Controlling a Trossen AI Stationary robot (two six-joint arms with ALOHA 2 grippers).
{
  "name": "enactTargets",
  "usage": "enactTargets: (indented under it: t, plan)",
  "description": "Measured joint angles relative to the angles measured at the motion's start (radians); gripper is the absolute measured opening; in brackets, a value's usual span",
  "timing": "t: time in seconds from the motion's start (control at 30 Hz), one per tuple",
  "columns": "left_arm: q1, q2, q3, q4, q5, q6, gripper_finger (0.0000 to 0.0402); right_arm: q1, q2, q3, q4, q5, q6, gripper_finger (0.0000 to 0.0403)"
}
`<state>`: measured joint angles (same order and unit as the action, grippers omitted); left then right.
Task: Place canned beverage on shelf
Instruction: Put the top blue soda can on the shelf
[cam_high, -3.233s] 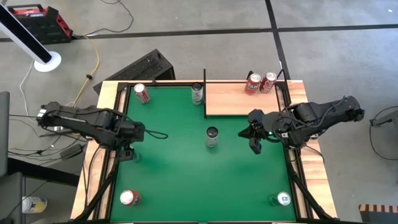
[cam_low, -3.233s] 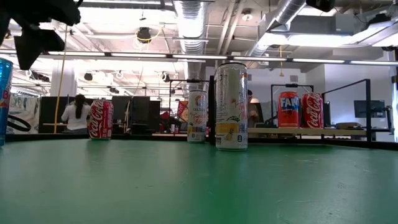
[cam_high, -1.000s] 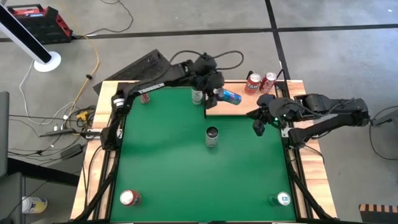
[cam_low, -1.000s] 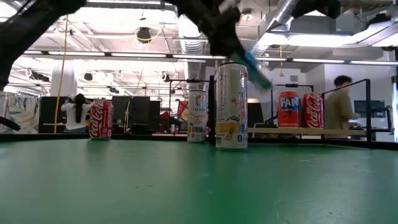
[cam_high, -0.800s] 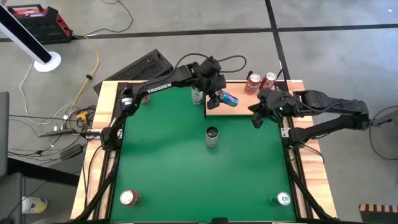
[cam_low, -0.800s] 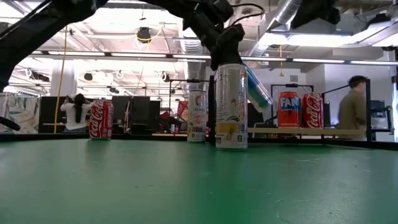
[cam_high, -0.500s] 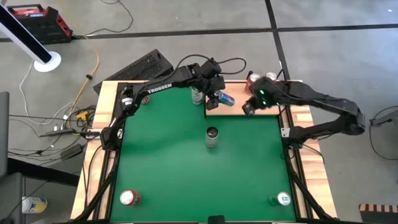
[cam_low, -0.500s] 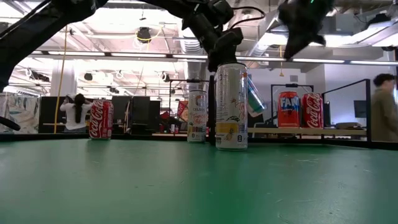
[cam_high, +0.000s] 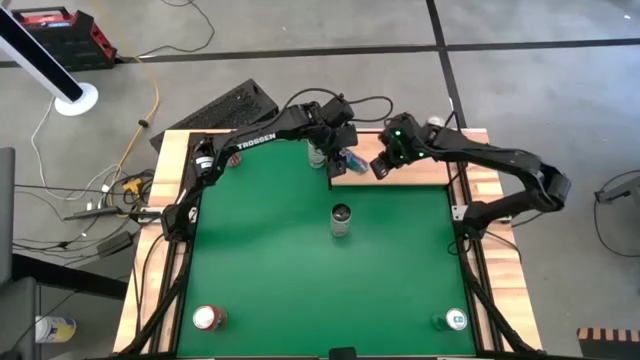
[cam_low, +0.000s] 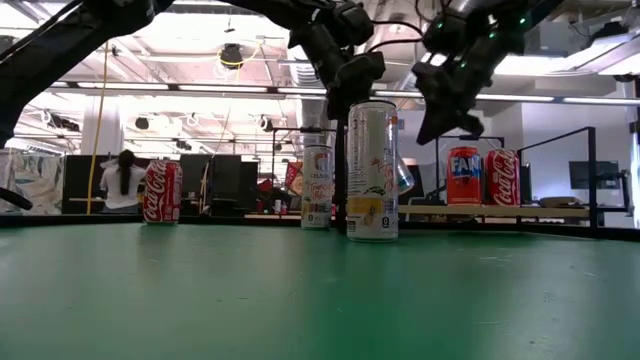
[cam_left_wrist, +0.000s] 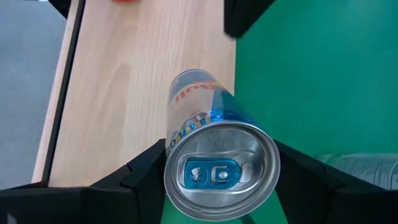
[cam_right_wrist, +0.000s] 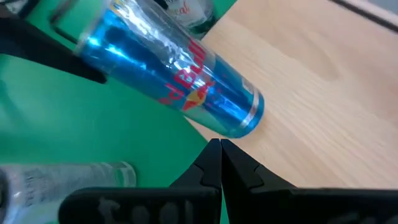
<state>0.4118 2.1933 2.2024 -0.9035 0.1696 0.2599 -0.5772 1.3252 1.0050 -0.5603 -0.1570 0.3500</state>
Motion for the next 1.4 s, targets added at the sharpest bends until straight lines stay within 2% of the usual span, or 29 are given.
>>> enactTargets:
  t: [0.33, 0.83, 1.27, 1.4]
  plan:
    - [0.0, 0.0, 0.0, -0.029, -0.001, 0.01, 0.0221, 0.0, 0.102, -0.001, 0.057, -0.004, -0.001, 0.0024]
    - [0.0, 0.0, 0.0, -0.026, 0.0, 0.01, 0.0221, 0.001, 0.103, -0.015, 0.168, -0.007, 0.015, 0.0024]
    - [-0.01, 0.0, -0.001, -0.028, 0.013, 0.04, 0.0222, -0.008, 0.103, -0.088, 0.246, -0.076, 0.027, 0.0024]
    - [-0.017, 0.0, -0.002, -0.028, 0.008, 0.046, 0.0242, -0.008, 0.103, -0.095, 0.253, -0.081, 0.034, 0.0024]
